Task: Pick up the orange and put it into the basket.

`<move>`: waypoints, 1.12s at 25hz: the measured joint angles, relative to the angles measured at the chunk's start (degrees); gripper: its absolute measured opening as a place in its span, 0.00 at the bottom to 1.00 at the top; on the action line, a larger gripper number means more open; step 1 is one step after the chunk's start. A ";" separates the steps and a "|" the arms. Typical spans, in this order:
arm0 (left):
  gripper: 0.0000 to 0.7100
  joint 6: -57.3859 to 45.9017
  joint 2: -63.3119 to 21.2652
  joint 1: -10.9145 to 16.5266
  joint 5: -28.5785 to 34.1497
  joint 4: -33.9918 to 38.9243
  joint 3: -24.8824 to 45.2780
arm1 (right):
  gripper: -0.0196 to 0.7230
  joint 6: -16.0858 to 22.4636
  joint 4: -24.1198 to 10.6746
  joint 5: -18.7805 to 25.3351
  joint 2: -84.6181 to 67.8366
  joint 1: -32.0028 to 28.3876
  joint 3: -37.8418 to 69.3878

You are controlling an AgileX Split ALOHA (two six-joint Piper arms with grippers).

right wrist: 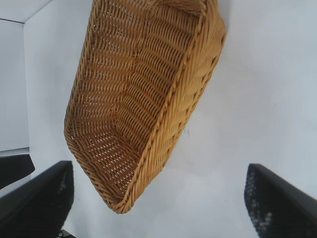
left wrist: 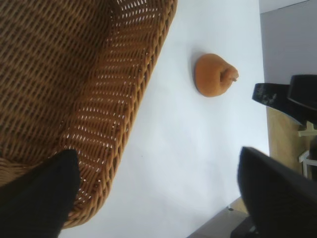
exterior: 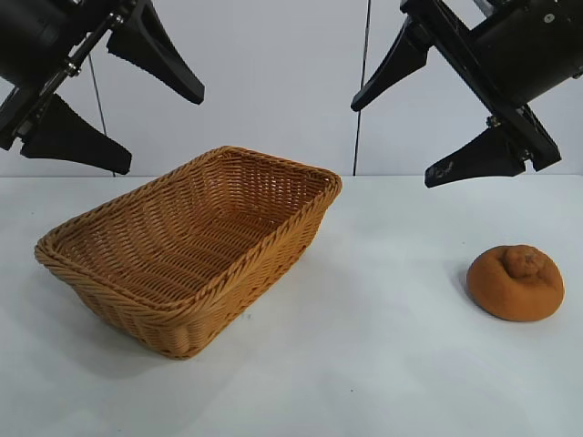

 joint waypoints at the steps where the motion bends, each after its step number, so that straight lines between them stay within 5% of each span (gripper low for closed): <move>1: 0.87 0.00 0.00 0.00 0.00 0.00 0.00 | 0.89 0.00 0.00 0.00 0.00 0.00 0.00; 28: 0.87 0.05 -0.20 1.05 -0.63 3.18 0.00 | 0.89 0.05 0.00 -0.05 0.00 0.00 0.00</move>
